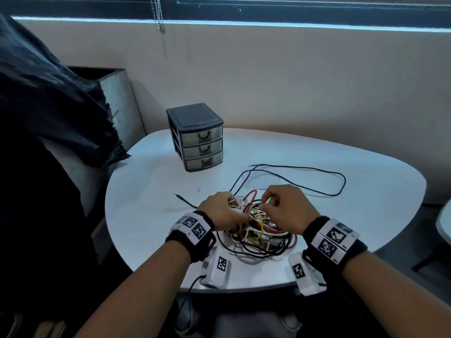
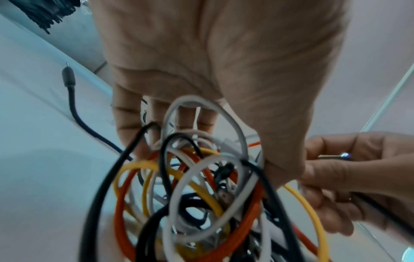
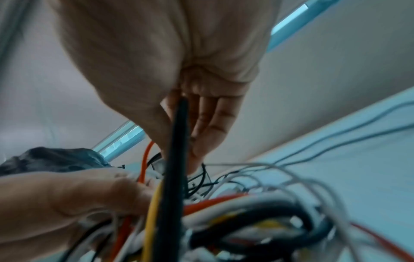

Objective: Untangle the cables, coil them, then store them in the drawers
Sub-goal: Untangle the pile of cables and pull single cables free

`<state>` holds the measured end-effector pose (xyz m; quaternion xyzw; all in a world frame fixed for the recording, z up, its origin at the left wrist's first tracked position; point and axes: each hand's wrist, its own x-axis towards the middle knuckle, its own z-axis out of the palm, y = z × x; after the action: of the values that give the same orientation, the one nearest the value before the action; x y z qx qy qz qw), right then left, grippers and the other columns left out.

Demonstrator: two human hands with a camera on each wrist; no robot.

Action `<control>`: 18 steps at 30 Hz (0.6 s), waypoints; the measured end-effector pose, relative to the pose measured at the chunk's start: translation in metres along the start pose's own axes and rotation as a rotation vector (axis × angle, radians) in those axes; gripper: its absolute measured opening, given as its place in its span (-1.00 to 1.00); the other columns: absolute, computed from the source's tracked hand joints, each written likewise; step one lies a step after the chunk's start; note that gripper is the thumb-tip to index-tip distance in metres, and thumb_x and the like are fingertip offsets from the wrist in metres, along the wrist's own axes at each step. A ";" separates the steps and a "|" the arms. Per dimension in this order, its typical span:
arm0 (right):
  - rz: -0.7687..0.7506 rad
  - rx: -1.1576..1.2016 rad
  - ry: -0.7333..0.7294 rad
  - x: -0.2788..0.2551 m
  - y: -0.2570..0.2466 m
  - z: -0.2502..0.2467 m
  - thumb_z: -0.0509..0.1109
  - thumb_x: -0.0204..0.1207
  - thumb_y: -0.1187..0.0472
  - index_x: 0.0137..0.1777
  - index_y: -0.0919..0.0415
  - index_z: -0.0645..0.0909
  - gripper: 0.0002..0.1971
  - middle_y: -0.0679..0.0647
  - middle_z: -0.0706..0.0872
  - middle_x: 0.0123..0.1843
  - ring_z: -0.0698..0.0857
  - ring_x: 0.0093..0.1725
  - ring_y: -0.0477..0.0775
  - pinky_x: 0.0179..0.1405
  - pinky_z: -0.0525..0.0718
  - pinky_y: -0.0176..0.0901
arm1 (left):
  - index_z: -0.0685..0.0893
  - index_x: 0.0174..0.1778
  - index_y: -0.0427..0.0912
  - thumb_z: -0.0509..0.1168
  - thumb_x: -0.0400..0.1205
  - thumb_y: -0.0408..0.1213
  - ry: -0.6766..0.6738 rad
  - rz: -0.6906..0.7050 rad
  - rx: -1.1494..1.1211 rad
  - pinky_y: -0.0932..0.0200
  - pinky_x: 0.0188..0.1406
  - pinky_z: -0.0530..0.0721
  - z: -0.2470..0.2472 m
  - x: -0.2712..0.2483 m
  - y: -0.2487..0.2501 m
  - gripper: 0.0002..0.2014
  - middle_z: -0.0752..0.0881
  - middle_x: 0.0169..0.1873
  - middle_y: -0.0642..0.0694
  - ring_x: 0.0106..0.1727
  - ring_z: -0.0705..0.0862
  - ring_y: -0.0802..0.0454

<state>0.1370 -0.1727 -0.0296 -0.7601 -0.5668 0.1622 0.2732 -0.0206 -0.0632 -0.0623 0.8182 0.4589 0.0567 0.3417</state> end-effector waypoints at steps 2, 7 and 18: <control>-0.056 -0.253 -0.001 0.002 -0.002 -0.005 0.37 0.60 0.12 -0.04 0.03 0.73 -0.90 -0.05 0.79 -0.18 0.71 -0.11 0.07 -0.08 0.61 -0.11 | 0.54 -0.21 0.10 0.51 0.36 0.21 0.068 0.001 0.034 0.15 -0.20 0.58 -0.001 -0.002 -0.001 -0.64 0.70 -0.12 0.11 -0.06 0.68 0.04; -0.138 -0.391 0.363 0.001 -0.001 -0.034 0.20 0.67 0.08 0.00 0.09 0.69 -0.77 0.16 0.80 -0.18 0.74 -0.14 0.35 -0.21 0.57 0.00 | 0.54 -0.24 -0.01 0.48 0.38 0.17 0.293 -0.114 -0.077 0.14 -0.26 0.49 -0.020 -0.003 -0.022 -0.63 0.69 -0.23 0.05 -0.16 0.67 -0.06; 0.471 -0.176 0.000 -0.014 0.063 -0.036 0.36 0.62 0.03 0.35 0.06 0.51 -0.66 0.13 0.70 0.22 0.65 0.22 0.19 0.16 0.54 -0.08 | 0.35 -0.41 -0.16 0.43 0.56 -0.35 0.513 -0.056 -0.596 0.23 -0.53 0.42 -0.043 -0.018 -0.041 -0.63 0.43 -0.64 0.12 -0.60 0.39 0.13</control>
<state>0.2018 -0.2074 -0.0397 -0.8921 -0.3860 0.1713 0.1607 -0.0778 -0.0413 -0.0510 0.6294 0.5150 0.3807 0.4401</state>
